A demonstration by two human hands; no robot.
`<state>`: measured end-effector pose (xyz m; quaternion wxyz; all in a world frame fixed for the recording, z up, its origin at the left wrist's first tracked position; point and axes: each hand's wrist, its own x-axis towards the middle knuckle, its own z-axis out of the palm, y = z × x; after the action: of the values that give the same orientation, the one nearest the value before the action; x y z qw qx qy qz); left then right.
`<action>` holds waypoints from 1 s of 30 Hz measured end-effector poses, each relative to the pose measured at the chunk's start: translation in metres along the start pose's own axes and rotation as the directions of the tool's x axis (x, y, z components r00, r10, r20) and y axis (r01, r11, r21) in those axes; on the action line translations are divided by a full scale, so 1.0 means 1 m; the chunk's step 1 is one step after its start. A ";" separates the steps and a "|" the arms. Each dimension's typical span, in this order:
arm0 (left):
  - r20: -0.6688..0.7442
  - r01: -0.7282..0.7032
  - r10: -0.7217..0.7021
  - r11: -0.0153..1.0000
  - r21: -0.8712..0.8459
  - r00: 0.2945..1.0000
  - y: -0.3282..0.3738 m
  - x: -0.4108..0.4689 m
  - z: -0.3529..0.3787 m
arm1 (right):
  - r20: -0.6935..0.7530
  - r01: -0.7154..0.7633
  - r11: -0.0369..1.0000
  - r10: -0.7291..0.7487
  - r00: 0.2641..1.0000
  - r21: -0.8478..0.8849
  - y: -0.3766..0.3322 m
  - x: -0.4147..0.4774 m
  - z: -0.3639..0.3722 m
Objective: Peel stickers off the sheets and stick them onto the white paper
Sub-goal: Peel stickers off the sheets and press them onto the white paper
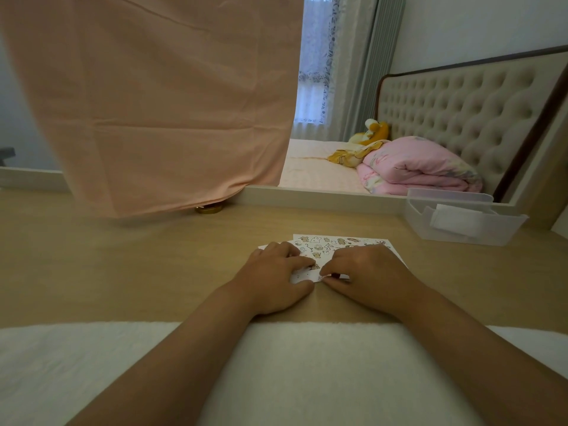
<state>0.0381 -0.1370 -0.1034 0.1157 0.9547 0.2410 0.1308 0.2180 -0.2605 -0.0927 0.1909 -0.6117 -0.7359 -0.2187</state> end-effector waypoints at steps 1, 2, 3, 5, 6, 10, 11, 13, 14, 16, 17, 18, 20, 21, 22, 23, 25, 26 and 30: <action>-0.002 0.004 -0.004 1.000 -0.002 1.000 0.000 0.000 0.000 | -0.029 0.005 1.000 -0.006 1.000 -0.002 0.000 0.000 0.000; -0.006 0.010 -0.010 1.000 -0.016 1.000 0.000 0.000 0.000 | -0.071 0.010 1.000 -0.010 0.997 0.000 0.001 0.000 0.000; -0.016 0.021 -0.022 0.999 -0.050 1.000 0.000 0.000 -0.001 | -0.123 0.013 1.000 -0.012 0.992 0.005 0.002 0.000 0.001; -0.084 0.030 -0.044 0.986 -0.166 0.995 0.000 0.000 -0.002 | -0.237 0.032 0.999 -0.032 0.971 -0.004 0.004 0.002 0.000; -0.141 0.019 -0.051 0.975 -0.222 0.989 0.001 0.001 -0.004 | -0.288 0.049 0.999 -0.053 0.956 -0.020 0.004 0.003 -0.001; -0.202 0.076 -0.225 0.825 -0.560 0.953 0.014 -0.001 -0.016 | -0.409 0.115 0.981 -0.171 0.897 -0.157 0.005 0.008 -0.011; -0.134 0.101 -0.265 0.714 -0.693 0.955 0.019 -0.002 -0.019 | -0.419 0.121 0.973 -0.194 0.887 -0.196 0.005 0.009 -0.014; -0.004 0.158 -0.288 0.536 -0.830 0.958 0.028 -0.006 -0.024 | -0.420 0.131 0.958 -0.232 0.877 -0.254 0.007 0.010 -0.015; 0.032 0.177 -0.288 0.494 -0.851 0.957 0.031 -0.007 -0.025 | -0.411 0.141 0.951 -0.249 0.877 -0.276 0.008 0.010 -0.015; 0.058 0.192 -0.296 0.444 -0.875 0.953 0.034 -0.008 -0.028 | -0.385 0.169 0.937 -0.284 0.878 -0.305 0.008 0.010 -0.014; 0.066 0.202 -0.310 0.432 -0.879 0.948 0.035 -0.008 -0.029 | -0.379 0.181 0.930 -0.301 0.875 -0.320 0.007 0.011 -0.014; 0.077 0.220 -0.328 0.428 -0.876 0.942 0.035 -0.007 -0.030 | -0.377 0.188 0.922 -0.316 0.871 -0.338 0.006 0.012 -0.015; 0.106 0.266 -0.363 0.428 -0.864 0.926 0.034 -0.006 -0.031 | -0.378 0.198 0.907 -0.343 0.860 -0.372 0.004 0.013 -0.016; 0.119 0.283 -0.373 0.423 -0.861 0.920 0.034 -0.006 -0.031 | -0.373 0.209 0.899 -0.358 0.856 -0.385 0.003 0.014 -0.017; 0.129 0.293 -0.377 0.417 -0.861 0.917 0.033 -0.006 -0.032 | -0.363 0.222 0.891 -0.374 0.853 -0.396 0.003 0.014 -0.018; 0.137 0.298 -0.375 0.414 -0.860 0.917 0.032 -0.006 -0.032 | -0.355 0.231 0.884 -0.385 0.852 -0.407 0.003 0.014 -0.018; 0.144 0.301 -0.371 0.412 -0.860 0.918 0.032 -0.007 -0.033 | -0.346 0.233 0.872 -0.398 0.850 -0.430 0.002 0.014 -0.019; 0.144 0.302 -0.375 0.407 -0.862 0.916 0.032 -0.007 -0.033 | -0.342 0.234 0.867 -0.403 0.849 -0.440 0.002 0.014 -0.019; 0.111 0.297 -0.396 0.447 -0.843 0.912 0.032 -0.005 -0.030 | -0.323 0.234 0.861 -0.402 0.857 -0.452 -0.001 0.017 -0.017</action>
<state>0.0385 -0.1620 -0.0671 0.5752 0.6989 0.3420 0.2526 0.2146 -0.2568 -0.0693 0.1718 -0.4452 -0.7125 -0.5143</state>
